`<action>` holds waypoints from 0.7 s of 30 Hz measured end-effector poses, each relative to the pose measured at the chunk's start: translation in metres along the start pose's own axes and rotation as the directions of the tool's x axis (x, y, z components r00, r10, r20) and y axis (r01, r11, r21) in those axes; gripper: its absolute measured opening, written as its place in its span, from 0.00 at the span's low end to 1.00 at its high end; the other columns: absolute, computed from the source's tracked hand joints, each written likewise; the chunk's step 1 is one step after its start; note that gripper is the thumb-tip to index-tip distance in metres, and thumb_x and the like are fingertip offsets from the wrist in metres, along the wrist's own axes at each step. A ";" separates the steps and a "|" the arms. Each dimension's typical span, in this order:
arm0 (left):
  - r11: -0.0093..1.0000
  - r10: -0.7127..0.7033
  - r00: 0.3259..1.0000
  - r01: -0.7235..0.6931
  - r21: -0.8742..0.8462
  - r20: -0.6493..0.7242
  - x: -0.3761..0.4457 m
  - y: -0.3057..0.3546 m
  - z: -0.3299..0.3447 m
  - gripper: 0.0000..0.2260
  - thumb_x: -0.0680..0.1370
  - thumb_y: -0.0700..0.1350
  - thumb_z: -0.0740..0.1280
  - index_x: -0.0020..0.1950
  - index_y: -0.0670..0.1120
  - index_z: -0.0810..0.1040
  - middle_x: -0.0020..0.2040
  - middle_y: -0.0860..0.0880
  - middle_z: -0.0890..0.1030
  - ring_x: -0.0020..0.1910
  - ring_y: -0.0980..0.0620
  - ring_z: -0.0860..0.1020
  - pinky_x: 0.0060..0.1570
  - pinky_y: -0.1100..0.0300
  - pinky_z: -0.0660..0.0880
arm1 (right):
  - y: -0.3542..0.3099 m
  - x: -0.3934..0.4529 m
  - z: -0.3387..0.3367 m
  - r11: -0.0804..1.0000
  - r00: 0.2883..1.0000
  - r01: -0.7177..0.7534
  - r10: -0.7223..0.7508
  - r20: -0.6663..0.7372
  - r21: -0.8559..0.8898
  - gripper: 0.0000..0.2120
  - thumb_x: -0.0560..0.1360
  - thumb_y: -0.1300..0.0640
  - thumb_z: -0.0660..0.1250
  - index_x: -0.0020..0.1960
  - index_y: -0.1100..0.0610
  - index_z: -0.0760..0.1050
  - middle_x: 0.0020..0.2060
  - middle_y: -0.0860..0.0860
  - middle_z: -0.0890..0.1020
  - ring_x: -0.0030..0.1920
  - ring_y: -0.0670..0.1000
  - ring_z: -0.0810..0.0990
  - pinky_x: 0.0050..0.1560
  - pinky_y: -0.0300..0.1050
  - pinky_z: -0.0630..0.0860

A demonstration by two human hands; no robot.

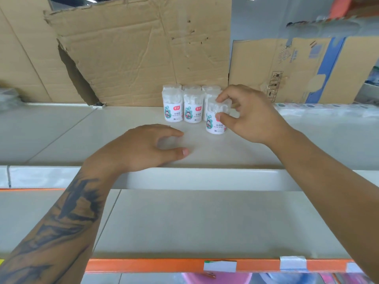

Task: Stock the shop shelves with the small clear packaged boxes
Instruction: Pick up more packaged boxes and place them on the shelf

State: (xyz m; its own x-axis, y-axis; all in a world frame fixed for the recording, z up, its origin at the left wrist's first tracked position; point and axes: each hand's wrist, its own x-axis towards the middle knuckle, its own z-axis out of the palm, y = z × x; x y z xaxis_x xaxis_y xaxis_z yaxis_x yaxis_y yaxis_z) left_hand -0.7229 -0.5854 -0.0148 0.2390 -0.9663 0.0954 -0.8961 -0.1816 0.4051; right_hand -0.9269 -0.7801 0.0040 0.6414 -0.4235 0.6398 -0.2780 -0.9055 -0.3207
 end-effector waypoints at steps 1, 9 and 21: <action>1.000 0.000 1.000 0.000 -0.013 -0.009 -0.001 -0.001 0.000 0.35 0.67 0.79 0.63 0.71 0.67 0.73 0.72 0.69 0.70 0.73 0.65 0.66 0.75 0.59 0.63 | 0.000 0.000 0.000 1.000 1.000 -0.015 0.015 0.001 0.008 0.14 0.73 0.56 0.76 0.57 0.51 0.79 0.53 0.49 0.81 0.51 0.51 0.79 0.56 0.50 0.77; 0.998 -0.021 0.998 0.018 -0.058 -0.062 -0.002 0.001 0.001 0.33 0.64 0.78 0.66 0.66 0.66 0.77 0.69 0.67 0.74 0.70 0.65 0.69 0.70 0.61 0.65 | -0.002 0.002 0.005 0.998 1.000 -0.020 0.019 0.020 0.054 0.15 0.73 0.56 0.75 0.58 0.51 0.78 0.53 0.48 0.79 0.51 0.51 0.80 0.55 0.53 0.79; 0.998 0.011 0.963 0.007 0.066 -0.271 -0.010 0.003 -0.005 0.20 0.73 0.70 0.68 0.60 0.62 0.81 0.63 0.58 0.80 0.64 0.53 0.76 0.67 0.51 0.72 | -0.029 -0.023 0.000 0.998 0.999 -0.004 0.001 -0.034 -0.069 0.24 0.74 0.44 0.70 0.68 0.50 0.75 0.73 0.52 0.71 0.71 0.54 0.73 0.72 0.50 0.69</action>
State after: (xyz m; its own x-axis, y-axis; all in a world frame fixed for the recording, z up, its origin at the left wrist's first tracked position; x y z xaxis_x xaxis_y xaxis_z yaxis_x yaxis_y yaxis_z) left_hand -0.7262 -0.5757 -0.0103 0.3211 -0.8828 0.3428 -0.9172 -0.1999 0.3445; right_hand -0.9340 -0.7442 -0.0017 0.6162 -0.4254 0.6628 -0.3293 -0.9037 -0.2738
